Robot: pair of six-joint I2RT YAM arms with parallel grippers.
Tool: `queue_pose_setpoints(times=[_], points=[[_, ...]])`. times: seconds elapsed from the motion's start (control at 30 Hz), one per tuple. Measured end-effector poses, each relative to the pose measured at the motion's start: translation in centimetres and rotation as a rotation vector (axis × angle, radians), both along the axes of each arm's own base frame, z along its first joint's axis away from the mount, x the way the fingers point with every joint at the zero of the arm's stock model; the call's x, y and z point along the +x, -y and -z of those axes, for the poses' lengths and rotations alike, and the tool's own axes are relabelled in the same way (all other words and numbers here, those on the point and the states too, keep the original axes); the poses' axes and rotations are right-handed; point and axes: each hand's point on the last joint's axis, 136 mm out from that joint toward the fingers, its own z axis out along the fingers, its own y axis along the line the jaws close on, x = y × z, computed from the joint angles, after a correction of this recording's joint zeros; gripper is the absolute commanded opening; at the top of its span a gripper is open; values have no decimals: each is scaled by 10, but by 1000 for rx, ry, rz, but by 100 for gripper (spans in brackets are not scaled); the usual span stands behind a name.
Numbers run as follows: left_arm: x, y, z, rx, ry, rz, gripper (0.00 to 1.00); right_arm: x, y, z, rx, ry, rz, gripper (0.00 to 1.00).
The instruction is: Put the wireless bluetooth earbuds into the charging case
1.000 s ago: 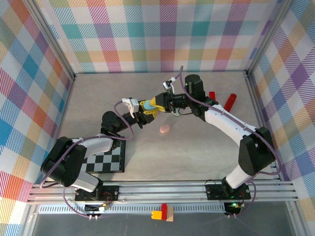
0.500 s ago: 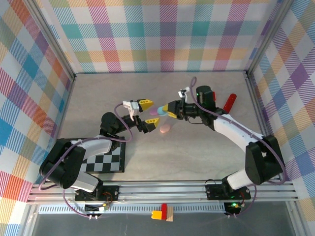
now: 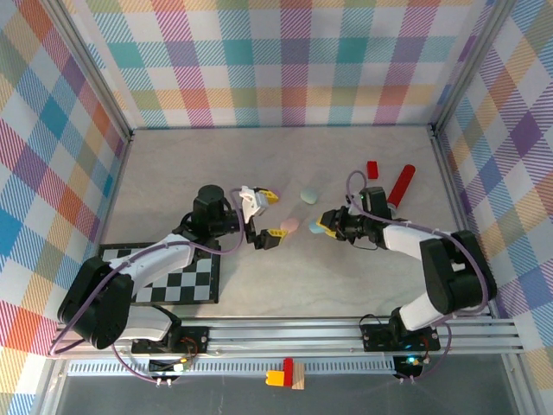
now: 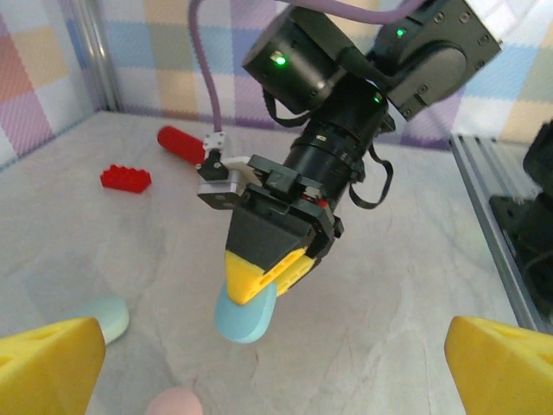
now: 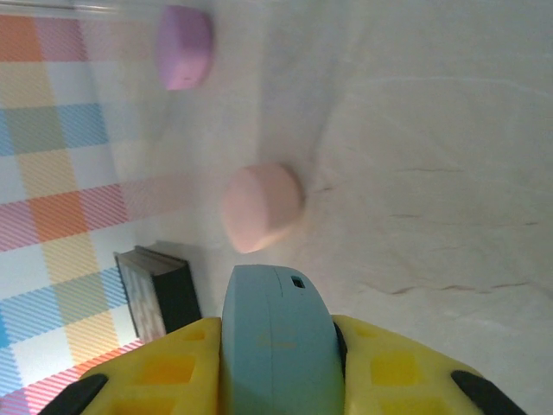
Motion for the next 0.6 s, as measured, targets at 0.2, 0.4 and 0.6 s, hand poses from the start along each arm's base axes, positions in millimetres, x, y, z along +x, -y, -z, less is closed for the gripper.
queue_pose_setpoints(times=[0.2,0.4,0.6], points=[[-10,3,21,80,-20,20,100,1,2,32,-37,-38,0,33],[-6,-1,27,109,-33,-8,100,9,5,25,-64,35,7,69],[30,-29,28,77,-37,-194,100,13,29,6,-228,125,50,86]])
